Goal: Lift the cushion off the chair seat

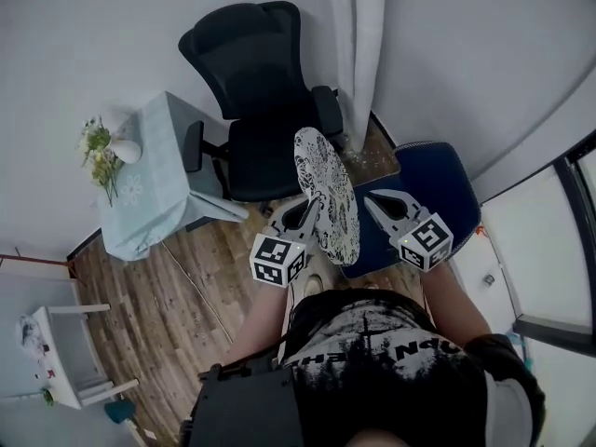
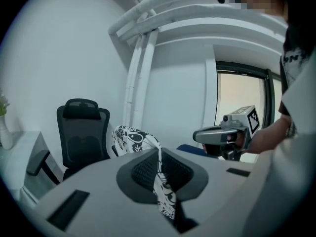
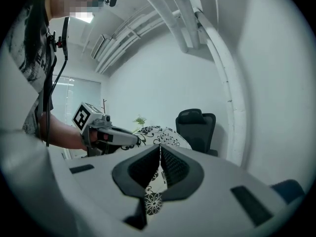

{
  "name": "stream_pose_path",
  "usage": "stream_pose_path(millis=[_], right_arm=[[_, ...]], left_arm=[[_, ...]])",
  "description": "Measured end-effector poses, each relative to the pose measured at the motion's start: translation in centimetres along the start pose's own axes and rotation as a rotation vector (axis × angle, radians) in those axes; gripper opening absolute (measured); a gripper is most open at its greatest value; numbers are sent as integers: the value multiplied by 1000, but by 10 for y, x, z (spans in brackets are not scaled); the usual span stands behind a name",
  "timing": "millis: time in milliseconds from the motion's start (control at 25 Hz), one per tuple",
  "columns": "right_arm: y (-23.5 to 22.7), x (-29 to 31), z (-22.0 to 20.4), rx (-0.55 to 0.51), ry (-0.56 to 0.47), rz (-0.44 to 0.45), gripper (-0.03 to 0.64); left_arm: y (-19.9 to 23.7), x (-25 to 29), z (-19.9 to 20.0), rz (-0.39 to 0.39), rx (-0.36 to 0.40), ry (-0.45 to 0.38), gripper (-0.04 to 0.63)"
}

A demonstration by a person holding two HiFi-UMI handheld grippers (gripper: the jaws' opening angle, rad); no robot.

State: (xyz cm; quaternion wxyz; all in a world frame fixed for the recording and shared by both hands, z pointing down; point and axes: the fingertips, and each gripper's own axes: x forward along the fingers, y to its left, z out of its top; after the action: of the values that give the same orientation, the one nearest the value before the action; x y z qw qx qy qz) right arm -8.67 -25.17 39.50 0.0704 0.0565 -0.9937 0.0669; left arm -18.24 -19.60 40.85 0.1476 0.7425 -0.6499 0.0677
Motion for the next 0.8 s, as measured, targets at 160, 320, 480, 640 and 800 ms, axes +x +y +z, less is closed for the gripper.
stream_pose_path(millis=[160, 320, 480, 640, 800], right_arm=[[3, -3, 16, -25, -30, 5, 18], [5, -3, 17, -44, -35, 9, 18], [5, -2, 15, -40, -29, 8, 18], [6, -2, 14, -49, -17, 9, 18], [10, 2, 12, -75, -3, 4, 18]], left_arm=[[-1, -11, 13, 24, 34, -20, 25], [4, -19, 15, 48, 33, -37, 25], [7, -27, 14, 62, 34, -39, 25], [9, -28, 13, 68, 26, -45, 25], [15, -27, 6, 75, 14, -32, 25]])
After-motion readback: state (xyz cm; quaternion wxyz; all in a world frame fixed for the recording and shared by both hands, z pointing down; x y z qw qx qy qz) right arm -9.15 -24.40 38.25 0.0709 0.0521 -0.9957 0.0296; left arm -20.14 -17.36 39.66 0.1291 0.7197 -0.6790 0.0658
